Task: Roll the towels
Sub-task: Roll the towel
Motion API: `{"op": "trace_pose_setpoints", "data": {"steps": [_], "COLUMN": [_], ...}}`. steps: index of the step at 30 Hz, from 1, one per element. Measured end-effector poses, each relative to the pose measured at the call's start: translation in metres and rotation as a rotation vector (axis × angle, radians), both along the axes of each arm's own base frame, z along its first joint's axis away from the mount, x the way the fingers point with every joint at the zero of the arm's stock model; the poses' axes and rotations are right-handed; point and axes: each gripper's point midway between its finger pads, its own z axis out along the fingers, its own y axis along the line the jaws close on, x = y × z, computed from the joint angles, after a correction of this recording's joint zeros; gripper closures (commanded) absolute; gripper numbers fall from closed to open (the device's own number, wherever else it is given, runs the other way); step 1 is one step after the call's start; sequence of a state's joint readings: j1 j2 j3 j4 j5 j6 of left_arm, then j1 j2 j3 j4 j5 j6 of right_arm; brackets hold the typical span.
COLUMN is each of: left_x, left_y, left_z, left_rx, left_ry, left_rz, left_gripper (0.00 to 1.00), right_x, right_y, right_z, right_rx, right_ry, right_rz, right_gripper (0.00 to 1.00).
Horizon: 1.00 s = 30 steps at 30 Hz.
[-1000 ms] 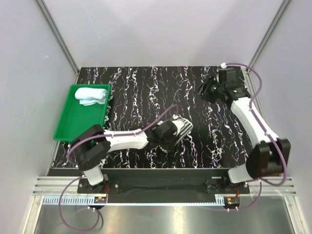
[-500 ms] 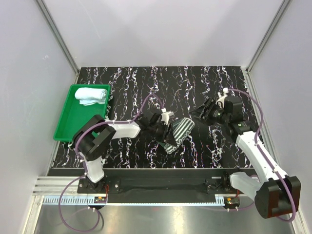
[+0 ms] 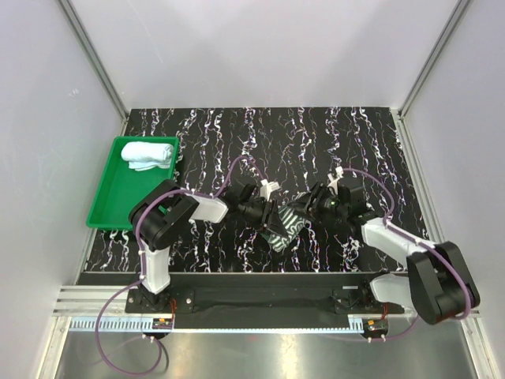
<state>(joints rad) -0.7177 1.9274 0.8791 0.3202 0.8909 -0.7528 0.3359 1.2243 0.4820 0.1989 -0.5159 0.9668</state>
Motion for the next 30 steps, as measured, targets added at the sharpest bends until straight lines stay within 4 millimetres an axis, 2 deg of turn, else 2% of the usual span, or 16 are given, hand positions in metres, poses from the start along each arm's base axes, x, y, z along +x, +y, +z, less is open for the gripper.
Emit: {"op": "trace_pose_setpoints", "data": {"steps": [3,10,15,22,25,26,27,29,30], "left_x": [0.0,0.003,0.01,0.024,0.029,0.029,0.027,0.021,0.017], "left_y": [0.0,0.002,0.01,0.039,0.051,0.056,0.058,0.058,0.056], "left_z": [0.0,-0.003,-0.004,0.004,0.024,0.036,0.052,0.086,0.106], "left_rx": [0.002,0.038,0.138,0.334,0.387,0.397,0.39,0.356,0.324], "left_ry": [0.002,0.008,-0.033,-0.218,-0.38,-0.455,-0.538,-0.693,-0.781], "left_rz": [0.0,0.007,0.044,0.144,0.183,0.201,0.21,0.221,0.221], "left_gripper": [0.57,0.45,0.31,0.27,0.24,0.2,0.19,0.03,0.01], "right_x": [0.005,0.018,0.024,0.031,0.033,0.034,0.036,0.038,0.039], "right_y": [0.0,0.012,0.018,0.026,0.03,0.03,0.031,0.034,0.035], "right_z": [-0.017,-0.039,-0.045,-0.046,-0.048,-0.049,-0.049,-0.05,-0.051], "right_rx": [-0.003,-0.03,-0.059,-0.113,-0.133,-0.14,-0.144,-0.15,-0.153], "right_ry": [0.018,0.003,-0.004,-0.013,-0.017,-0.018,-0.019,-0.021,-0.021], "right_rz": [-0.028,-0.047,-0.062,-0.084,-0.087,-0.088,-0.089,-0.086,-0.082], "right_gripper": [0.5,0.5,0.5,0.5,0.5,0.5,0.5,0.5,0.5]}}
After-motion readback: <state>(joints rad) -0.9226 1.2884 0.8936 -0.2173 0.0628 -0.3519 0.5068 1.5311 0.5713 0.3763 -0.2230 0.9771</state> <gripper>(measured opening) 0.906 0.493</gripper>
